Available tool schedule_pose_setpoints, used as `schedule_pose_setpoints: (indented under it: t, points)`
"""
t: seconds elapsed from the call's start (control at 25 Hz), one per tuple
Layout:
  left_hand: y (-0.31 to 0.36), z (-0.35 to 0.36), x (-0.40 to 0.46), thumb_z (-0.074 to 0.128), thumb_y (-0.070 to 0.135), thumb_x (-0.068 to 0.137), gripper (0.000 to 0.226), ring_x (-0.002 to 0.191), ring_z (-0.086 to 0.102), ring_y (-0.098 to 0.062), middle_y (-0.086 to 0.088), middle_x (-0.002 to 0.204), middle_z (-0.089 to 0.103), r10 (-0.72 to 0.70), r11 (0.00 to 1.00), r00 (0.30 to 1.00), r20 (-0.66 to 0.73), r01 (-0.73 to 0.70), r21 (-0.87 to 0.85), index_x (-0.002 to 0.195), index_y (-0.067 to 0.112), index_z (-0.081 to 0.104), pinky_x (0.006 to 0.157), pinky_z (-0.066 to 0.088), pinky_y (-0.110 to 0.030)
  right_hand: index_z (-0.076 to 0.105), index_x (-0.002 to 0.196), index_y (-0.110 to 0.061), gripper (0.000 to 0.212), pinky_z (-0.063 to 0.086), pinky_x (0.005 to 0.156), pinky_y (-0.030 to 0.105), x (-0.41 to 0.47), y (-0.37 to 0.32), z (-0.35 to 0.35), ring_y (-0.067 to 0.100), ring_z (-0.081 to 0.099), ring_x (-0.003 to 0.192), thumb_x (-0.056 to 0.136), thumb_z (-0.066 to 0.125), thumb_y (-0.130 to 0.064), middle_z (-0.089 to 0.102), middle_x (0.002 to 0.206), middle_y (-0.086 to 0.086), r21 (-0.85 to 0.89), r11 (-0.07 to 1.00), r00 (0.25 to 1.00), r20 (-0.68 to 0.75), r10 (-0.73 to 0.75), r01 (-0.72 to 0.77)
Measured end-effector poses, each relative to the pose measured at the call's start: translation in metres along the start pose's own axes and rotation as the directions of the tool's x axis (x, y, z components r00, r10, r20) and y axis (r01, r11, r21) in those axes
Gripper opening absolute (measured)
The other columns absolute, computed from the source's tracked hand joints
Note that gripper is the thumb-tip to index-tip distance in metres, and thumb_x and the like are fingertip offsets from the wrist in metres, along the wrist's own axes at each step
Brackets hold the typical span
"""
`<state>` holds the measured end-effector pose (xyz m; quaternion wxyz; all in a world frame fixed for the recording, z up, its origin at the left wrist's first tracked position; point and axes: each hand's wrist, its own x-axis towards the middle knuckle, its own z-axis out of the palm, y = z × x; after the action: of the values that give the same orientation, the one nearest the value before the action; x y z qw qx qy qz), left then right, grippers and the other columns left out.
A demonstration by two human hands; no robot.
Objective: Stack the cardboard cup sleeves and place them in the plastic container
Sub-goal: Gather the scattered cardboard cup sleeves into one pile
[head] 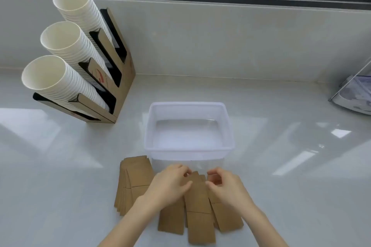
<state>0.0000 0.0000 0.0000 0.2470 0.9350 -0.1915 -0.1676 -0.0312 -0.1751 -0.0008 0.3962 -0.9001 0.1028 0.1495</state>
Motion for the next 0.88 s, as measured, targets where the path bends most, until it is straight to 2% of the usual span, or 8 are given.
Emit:
schedule_pose_setpoints:
  t: [0.2,0.36,0.6,0.72,0.88]
  points:
    - [-0.005,0.016,0.000,0.050,0.038,0.085,0.037,0.109,0.049,-0.014,0.002,0.117,0.056,-0.033,0.994,0.993,0.109,0.022,0.106,0.118,0.023,0.049,0.085,0.043,-0.027,0.053,0.118,-0.022,0.039,0.046,0.080,0.026,-0.003,0.008,0.017,0.013,0.056,0.102,0.081,0.057,-0.034,0.059,0.112,-0.004,-0.174,0.984,0.998,0.036,0.052,-0.045]
    - [-0.004,0.026,0.000,0.054,0.039,0.082,0.040,0.109,0.048,-0.016,0.001,0.118,0.054,-0.042,0.991,0.994,0.103,0.029,0.128,0.118,0.022,0.049,0.088,0.042,-0.030,0.053,0.115,-0.024,0.037,0.046,0.081,0.029,0.000,0.011,0.023,0.015,0.050,0.108,0.080,0.058,-0.035,0.054,0.113,-0.002,-0.236,0.971,0.998,0.027,0.058,-0.049]
    - [-0.002,0.033,0.003,0.058,0.037,0.079,0.039,0.109,0.047,-0.019,-0.001,0.115,0.052,-0.056,0.990,0.994,0.097,0.043,0.133,0.111,0.020,0.047,0.090,0.040,-0.033,0.051,0.109,-0.024,0.032,0.044,0.080,0.028,0.000,0.013,0.033,0.016,0.045,0.109,0.080,0.059,-0.031,0.051,0.111,-0.002,-0.201,0.979,0.999,-0.023,0.031,-0.035]
    - [-0.001,0.031,0.005,0.059,0.036,0.078,0.035,0.106,0.046,-0.020,-0.002,0.112,0.052,-0.065,0.991,0.992,0.106,0.052,0.126,0.105,0.017,0.046,0.085,0.038,-0.031,0.050,0.104,-0.023,0.027,0.042,0.078,0.025,0.000,0.013,0.036,0.014,0.048,0.101,0.079,0.060,-0.025,0.052,0.103,-0.004,-0.148,0.989,0.999,-0.046,-0.014,0.007]
    - [-0.002,0.031,0.003,0.060,0.034,0.077,0.029,0.088,0.041,-0.017,0.000,0.095,0.047,-0.058,0.995,0.992,0.110,0.048,0.088,0.087,0.020,0.037,0.073,0.031,-0.027,0.048,0.089,-0.027,0.022,0.047,0.073,0.024,0.002,0.010,0.035,0.008,0.050,0.073,0.076,0.061,-0.014,0.055,0.084,-0.008,-0.004,0.999,0.998,-0.044,-0.040,0.040]
